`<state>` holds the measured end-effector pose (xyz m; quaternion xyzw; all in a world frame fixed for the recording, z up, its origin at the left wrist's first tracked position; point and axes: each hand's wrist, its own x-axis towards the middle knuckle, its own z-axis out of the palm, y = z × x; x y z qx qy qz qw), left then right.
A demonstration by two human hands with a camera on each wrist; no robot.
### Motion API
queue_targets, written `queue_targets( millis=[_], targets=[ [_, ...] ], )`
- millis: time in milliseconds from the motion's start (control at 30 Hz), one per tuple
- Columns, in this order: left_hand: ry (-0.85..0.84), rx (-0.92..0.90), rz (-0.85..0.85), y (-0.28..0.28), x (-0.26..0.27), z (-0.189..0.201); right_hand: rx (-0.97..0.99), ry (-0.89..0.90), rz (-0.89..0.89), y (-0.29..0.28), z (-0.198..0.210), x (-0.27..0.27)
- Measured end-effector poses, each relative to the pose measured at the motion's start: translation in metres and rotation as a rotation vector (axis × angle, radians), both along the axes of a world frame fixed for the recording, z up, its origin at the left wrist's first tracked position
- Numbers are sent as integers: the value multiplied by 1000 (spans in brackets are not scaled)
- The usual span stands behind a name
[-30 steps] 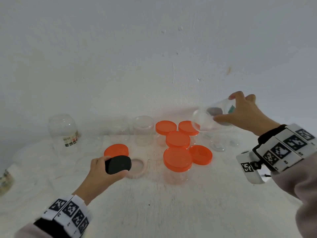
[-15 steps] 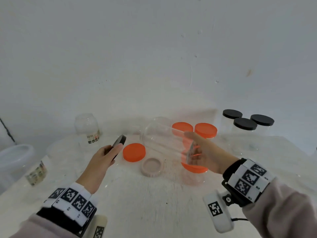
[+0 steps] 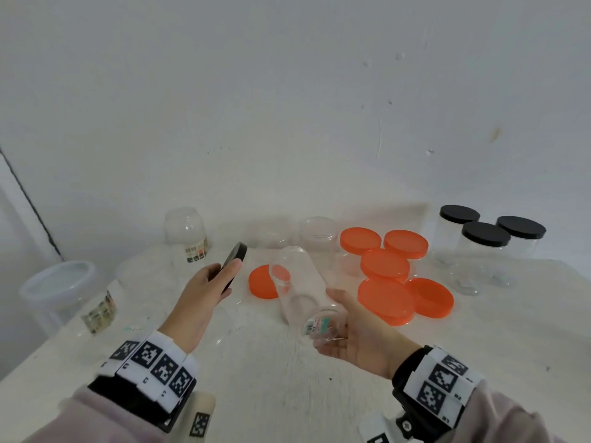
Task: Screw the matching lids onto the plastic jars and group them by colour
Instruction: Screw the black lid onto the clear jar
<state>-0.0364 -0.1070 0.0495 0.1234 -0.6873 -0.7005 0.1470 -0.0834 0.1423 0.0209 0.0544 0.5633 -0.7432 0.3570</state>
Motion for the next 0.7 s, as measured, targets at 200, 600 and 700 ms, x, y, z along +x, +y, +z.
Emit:
queue_targets(
  millis=[200, 600, 700],
  targets=[
    [-19, -54, -37, 1, -2, 2, 67, 85, 141, -5, -4, -1],
    [-28, -346, -173, 38, 4, 18, 610, 516, 416, -12, -29, -13],
    [8, -393, -232, 48, 6, 20, 648, 540, 457, -10, -33, -15]
  ],
)
